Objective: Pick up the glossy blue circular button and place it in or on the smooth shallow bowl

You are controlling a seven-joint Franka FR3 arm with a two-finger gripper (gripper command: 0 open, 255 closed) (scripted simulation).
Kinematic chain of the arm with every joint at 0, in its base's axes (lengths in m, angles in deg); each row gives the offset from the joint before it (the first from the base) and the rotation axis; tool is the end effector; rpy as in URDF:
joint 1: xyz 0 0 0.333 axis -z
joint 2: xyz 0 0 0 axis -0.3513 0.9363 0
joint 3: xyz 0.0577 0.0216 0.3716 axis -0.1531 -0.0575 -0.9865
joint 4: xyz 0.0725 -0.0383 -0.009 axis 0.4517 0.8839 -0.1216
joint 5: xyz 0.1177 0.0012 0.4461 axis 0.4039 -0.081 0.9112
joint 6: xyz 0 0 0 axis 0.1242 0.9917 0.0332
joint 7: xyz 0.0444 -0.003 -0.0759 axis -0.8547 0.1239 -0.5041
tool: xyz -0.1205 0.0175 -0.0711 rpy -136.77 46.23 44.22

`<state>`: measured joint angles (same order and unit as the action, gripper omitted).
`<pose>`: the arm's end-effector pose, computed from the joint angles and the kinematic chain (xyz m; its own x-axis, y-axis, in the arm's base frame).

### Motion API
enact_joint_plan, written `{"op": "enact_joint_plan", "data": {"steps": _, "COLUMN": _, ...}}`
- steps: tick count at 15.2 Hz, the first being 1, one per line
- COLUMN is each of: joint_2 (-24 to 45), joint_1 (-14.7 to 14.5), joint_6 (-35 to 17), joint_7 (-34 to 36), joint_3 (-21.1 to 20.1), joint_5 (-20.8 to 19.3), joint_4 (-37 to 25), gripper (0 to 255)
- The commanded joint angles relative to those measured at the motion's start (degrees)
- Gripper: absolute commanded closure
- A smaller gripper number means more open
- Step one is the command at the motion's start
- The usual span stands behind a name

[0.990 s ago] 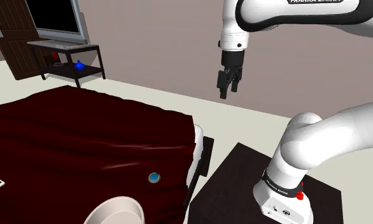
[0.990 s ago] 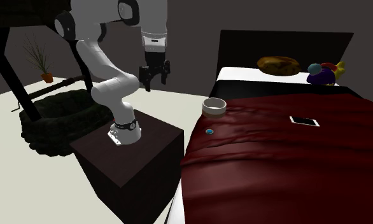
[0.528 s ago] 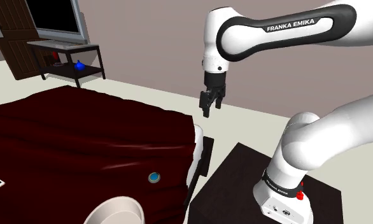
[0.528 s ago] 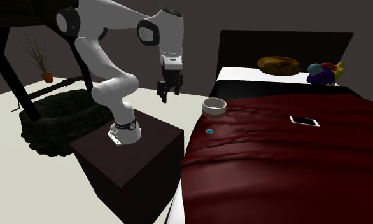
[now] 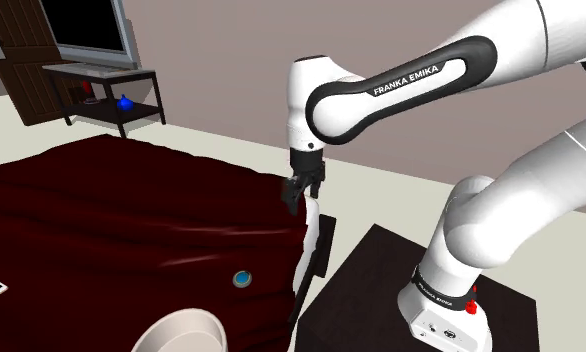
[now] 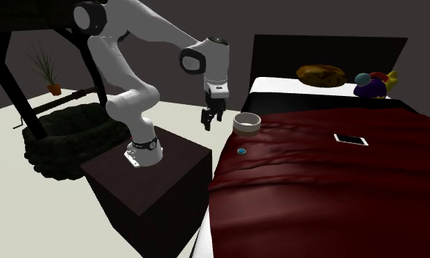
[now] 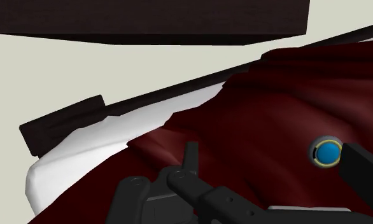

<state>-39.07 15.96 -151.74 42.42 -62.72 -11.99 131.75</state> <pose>0.3789 0.1436 0.4001 0.9978 0.0222 -0.0627 0.0216 -0.9997 -0.0104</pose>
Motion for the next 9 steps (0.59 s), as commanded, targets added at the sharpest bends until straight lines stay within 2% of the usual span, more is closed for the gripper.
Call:
{"op": "enact_joint_plan", "data": {"steps": 1, "joint_2": 3.81, "joint_1": -0.49, "joint_6": -4.38, "joint_7": 1.59, "joint_3": -1.9, "joint_5": 0.49, "joint_4": -0.09, "gripper": 0}}
{"op": "enact_joint_plan", "data": {"steps": 5, "joint_2": 12.19, "joint_1": -0.88, "joint_6": -12.26, "joint_7": 5.02, "joint_3": -5.43, "joint_5": -0.03, "joint_4": -1.5, "gripper": 0}}
{"op": "enact_joint_plan", "data": {"steps": 9, "joint_2": 21.43, "joint_1": -0.87, "joint_6": -19.43, "joint_7": 9.61, "joint_3": -8.62, "joint_5": -2.89, "joint_4": -4.23, "gripper": 0}}
